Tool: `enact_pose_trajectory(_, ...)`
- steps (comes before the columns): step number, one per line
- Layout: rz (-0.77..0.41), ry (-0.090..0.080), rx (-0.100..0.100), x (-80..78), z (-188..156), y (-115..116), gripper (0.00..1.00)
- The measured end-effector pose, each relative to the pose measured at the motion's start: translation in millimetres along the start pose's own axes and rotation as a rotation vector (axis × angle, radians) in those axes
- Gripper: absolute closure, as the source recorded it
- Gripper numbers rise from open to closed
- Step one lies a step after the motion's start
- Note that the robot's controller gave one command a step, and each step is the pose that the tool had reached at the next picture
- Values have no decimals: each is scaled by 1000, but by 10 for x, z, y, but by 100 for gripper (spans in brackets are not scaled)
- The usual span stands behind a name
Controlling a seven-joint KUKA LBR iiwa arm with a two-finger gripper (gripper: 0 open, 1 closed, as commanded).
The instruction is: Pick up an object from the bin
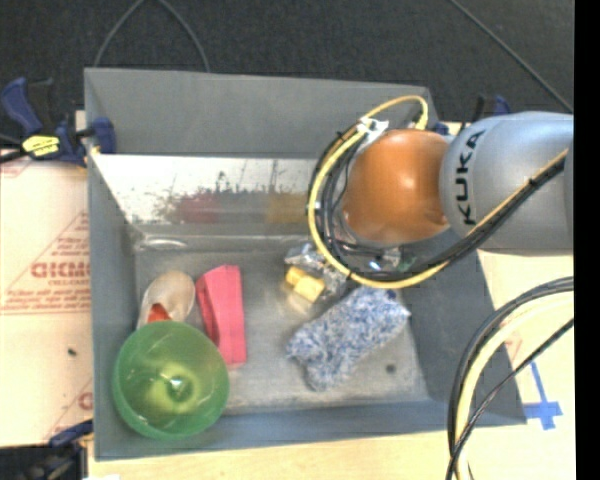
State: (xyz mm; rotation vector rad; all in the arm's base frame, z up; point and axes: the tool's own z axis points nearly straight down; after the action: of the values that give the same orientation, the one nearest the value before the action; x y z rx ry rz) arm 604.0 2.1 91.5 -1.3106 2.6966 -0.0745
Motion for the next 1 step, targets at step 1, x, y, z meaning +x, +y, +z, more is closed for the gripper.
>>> enact_pose_trajectory(1, -184, -10, 10, -17, -963, -182, 100)
